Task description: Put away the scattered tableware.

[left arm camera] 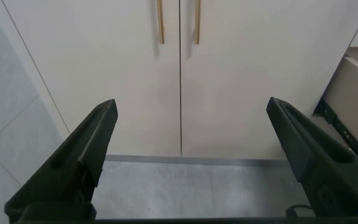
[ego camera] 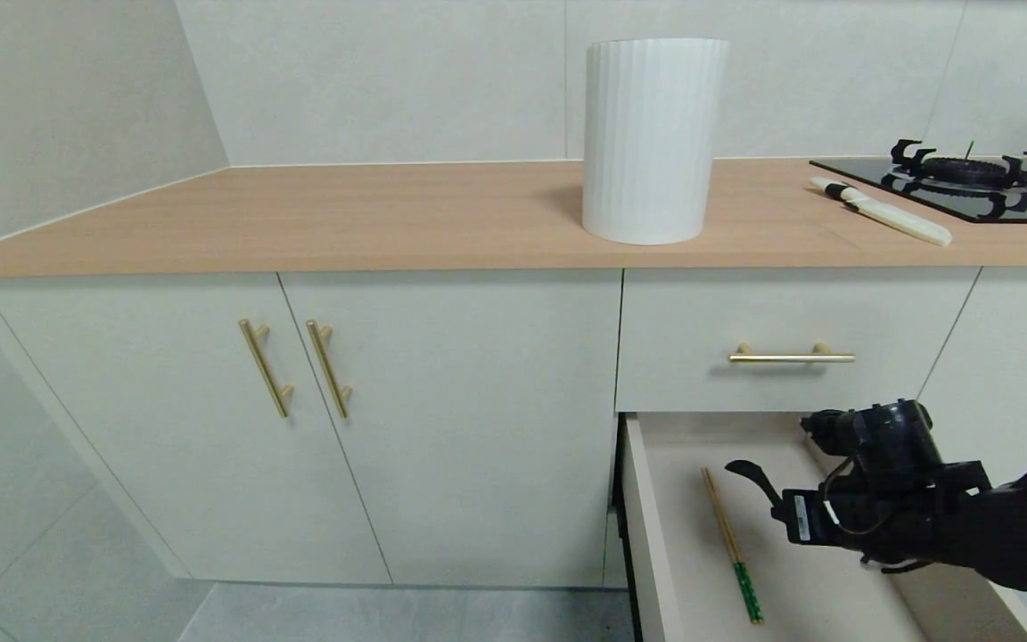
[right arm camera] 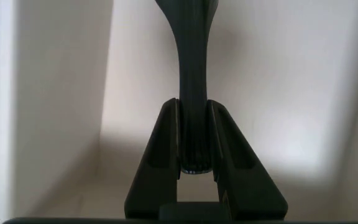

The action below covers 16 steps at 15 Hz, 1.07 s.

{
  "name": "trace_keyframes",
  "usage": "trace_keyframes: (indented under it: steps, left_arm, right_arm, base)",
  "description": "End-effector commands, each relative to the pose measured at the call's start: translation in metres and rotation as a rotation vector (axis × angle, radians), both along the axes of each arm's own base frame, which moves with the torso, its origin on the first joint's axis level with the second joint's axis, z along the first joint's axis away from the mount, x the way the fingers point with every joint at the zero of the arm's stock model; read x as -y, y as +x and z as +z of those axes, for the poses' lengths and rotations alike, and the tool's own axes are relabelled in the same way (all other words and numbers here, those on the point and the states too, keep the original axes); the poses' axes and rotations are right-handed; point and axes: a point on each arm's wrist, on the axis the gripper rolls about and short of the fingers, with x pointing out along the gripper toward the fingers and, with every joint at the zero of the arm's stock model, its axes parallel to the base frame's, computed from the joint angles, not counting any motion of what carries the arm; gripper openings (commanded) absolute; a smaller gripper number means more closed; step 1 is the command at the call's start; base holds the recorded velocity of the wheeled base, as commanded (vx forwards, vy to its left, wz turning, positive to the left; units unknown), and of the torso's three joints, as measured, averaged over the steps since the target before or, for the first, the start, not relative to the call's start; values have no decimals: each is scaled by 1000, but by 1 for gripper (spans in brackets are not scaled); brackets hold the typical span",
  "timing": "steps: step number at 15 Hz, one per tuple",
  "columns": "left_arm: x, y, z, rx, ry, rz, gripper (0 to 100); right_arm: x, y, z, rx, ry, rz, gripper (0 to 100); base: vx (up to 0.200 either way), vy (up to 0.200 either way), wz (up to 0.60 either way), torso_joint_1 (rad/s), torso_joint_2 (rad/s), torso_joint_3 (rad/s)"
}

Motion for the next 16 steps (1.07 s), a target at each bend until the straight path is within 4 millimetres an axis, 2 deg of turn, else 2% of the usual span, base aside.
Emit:
trace_keyframes:
  steps: [1,10,14,16]
  left_arm:
    - [0,0,0,1,0,0,100]
    - [0,0,0,1,0,0,100]
    - [0,0,0,1,0,0,100]
    - [0,0,0,1,0,0,100]
  right_arm:
    - [0,0,-50,-88,-46,-50,0]
    - [2,4,-80,-132,-136,-102,0]
    - [2,7,-90,-144,-177,-128,0]
    - [2,8,-89,-140,-176,-129,0]
  base:
    - [0,0,0,0,0,0]
    - [0,0,0,0,0,0]
    - [0,0,0,0,0,0]
    - [0,0,0,0,0,0]
